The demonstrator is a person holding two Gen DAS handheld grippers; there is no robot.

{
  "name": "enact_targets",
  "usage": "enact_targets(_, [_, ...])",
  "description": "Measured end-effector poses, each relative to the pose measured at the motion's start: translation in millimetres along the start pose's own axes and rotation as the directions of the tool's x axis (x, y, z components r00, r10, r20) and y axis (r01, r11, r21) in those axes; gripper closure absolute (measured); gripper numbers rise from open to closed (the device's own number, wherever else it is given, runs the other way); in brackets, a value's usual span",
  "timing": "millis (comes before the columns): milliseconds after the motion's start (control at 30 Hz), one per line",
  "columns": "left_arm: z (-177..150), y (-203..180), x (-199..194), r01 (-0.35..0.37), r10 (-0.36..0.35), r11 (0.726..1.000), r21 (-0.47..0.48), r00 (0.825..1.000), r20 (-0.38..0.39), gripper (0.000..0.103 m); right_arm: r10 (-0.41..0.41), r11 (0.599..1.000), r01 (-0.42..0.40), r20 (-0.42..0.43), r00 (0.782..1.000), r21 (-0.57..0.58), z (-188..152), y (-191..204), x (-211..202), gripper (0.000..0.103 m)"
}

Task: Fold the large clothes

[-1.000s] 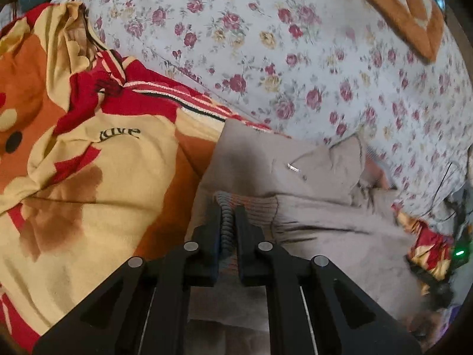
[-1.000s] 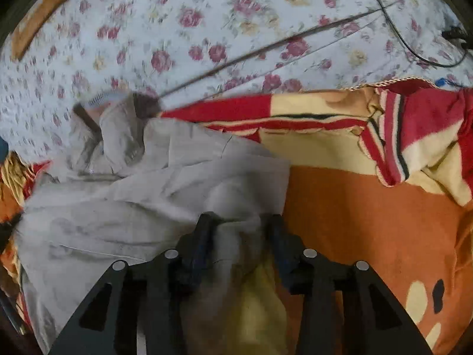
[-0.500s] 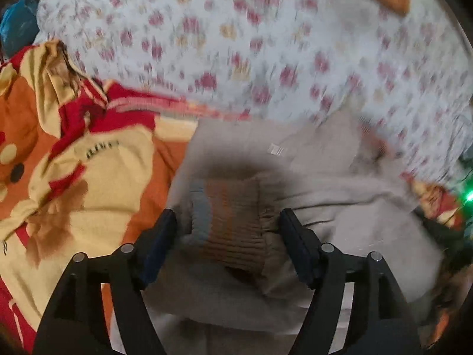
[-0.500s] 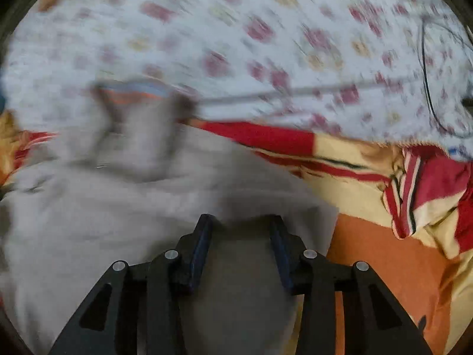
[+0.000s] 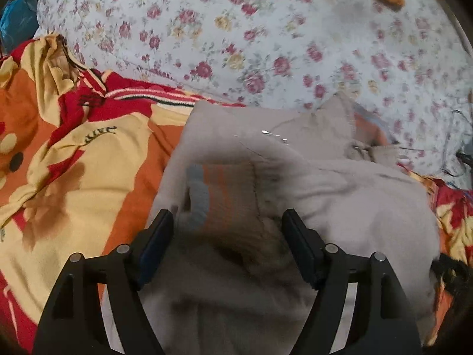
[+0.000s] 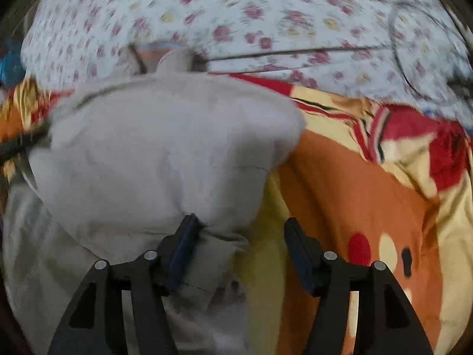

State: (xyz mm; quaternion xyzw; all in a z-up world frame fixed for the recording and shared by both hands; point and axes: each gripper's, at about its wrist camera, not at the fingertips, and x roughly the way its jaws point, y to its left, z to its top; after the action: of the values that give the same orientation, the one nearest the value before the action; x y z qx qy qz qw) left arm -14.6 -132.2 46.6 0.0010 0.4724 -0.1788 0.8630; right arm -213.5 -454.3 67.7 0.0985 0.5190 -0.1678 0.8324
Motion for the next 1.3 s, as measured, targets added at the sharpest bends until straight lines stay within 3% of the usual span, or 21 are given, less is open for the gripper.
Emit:
enact_targets(100, [-12, 7, -24, 0.016, -0.016, 1.000, 0.012, 1.000, 0.001, 0.027, 0.042, 0.998, -0.045, 0.058, 0.997, 0.045, -10, -9, -35, 0.039])
enact_targets(167, [-22, 14, -38, 0.023, -0.023, 1.000, 0.008, 1.000, -0.014, 0.027, 0.061, 0.997, -0.063, 0.041, 0.997, 0.039, -21, -8, -46, 0.034])
enact_targets(233, [-34, 20, -51, 0.039, -0.039, 0.999, -0.003, 0.999, -0.018, 0.027, 0.077, 0.997, -0.078, 0.019, 0.997, 0.010, -32, -4, -45, 0.023])
enact_targets(367, [-63, 32, -74, 0.038, -0.039, 0.999, -0.019, 0.999, -0.028, 0.027, 0.024, 0.998, -0.024, -0.003, 1.000, -0.061, -37, 10, -17, 0.023])
enact_targets(433, [-75, 38, -78, 0.027, -0.028, 0.999, -0.018, 0.999, -0.046, 0.027, 0.014, 0.998, -0.012, 0.020, 1.000, -0.068, -34, 16, -6, 0.028])
enact_targets(467, [-82, 41, -80, 0.021, -0.022, 1.000, -0.018, 0.998, -0.059, 0.027, 0.018, 0.997, -0.015, 0.036, 0.999, -0.073, -31, 18, -3, 0.034])
enact_targets(533, [-93, 48, -84, 0.015, -0.017, 1.000, -0.024, 0.997, -0.077, 0.027, -0.037, 0.996, 0.042, 0.074, 0.997, -0.073, -26, 16, 1, 0.092])
enact_targets(633, [-108, 60, -91, 0.013, -0.016, 0.999, -0.040, 0.996, -0.086, 0.027, 0.008, 0.998, -0.012, 0.069, 0.998, 0.054, -28, -6, -4, 0.089])
enact_targets(833, [-128, 66, -94, 0.009, -0.015, 0.998, -0.055, 0.994, -0.109, 0.027, 0.019, 0.995, -0.022, 0.030, 0.999, 0.101, -33, -13, -4, 0.087])
enact_targets(900, [-132, 63, -99, 0.012, -0.016, 0.999, -0.036, 0.995, -0.102, 0.027, 0.010, 0.995, -0.013, 0.028, 1.000, 0.102, -37, -14, -17, 0.070])
enact_targets(967, [-136, 58, -105, -0.001, 0.001, 1.000, 0.000, 0.996, -0.089, 0.027, 0.008, 0.995, -0.012, 0.037, 0.999, 0.099, -46, -16, -36, 0.064])
enact_targets(1100, [-142, 53, -113, -0.002, 0.004, 1.000, 0.031, 0.997, -0.072, 0.027, 0.075, 0.994, -0.075, 0.002, 0.997, 0.075, -71, -14, -60, 0.037])
enact_targets(1300, [-149, 50, -117, -0.009, 0.011, 0.999, 0.035, 0.997, -0.080, 0.027, 0.098, 0.995, -0.096, -0.066, 0.993, 0.028, -110, 1, -59, 0.035])
